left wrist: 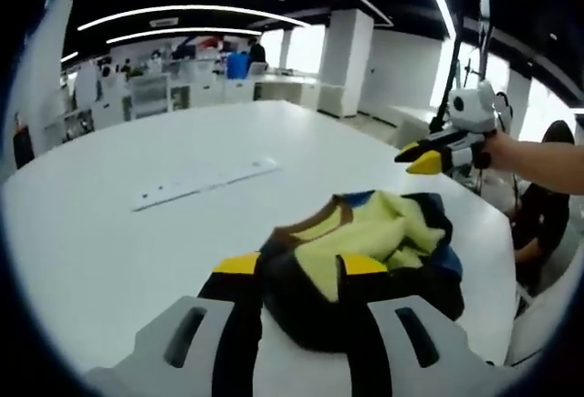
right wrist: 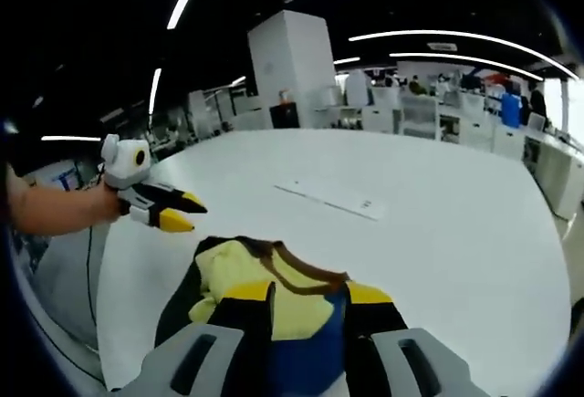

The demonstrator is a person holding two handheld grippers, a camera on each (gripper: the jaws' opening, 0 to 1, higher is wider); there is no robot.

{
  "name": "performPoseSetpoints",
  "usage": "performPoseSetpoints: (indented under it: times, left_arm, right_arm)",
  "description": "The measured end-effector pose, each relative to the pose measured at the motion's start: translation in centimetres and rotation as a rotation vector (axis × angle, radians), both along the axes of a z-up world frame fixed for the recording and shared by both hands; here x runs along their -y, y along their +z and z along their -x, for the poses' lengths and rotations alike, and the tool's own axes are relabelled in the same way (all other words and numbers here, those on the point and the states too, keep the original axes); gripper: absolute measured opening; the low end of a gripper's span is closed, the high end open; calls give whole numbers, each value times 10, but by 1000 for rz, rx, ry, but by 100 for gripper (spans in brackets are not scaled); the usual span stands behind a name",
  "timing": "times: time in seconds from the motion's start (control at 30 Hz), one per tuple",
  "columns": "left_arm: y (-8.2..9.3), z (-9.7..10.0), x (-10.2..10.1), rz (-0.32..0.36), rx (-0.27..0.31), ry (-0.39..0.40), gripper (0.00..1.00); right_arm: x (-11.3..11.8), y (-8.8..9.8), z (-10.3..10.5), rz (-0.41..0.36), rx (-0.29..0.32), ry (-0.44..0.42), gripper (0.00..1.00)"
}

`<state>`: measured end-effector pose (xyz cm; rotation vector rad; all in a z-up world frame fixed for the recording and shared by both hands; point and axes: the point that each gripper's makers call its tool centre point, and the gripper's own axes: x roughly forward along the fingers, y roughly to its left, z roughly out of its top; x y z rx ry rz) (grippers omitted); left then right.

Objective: Fold the garment on the visible template until the final outline fits inside the template.

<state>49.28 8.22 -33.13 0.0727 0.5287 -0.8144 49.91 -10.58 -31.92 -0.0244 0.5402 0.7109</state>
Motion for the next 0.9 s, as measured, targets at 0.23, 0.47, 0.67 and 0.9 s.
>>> performPoseSetpoints:
  times: [0.23,0.47,0.67,0.9]
  left_arm:
    - [-2,17,8,4,2,-29,27]
    - [-4,29,19,10,-4,-70,26]
    - [-10,40,27,0,-13,-112,24]
    - [-18,51,38,-3,-31,-151,25]
  right_arm:
    - [2,1,17,4,12,10,25]
    - [-2,0,35,11,19,33,24]
    - [-3,-3,51,9,15,47,24]
    - [-8,-7,65,7,1,67,23]
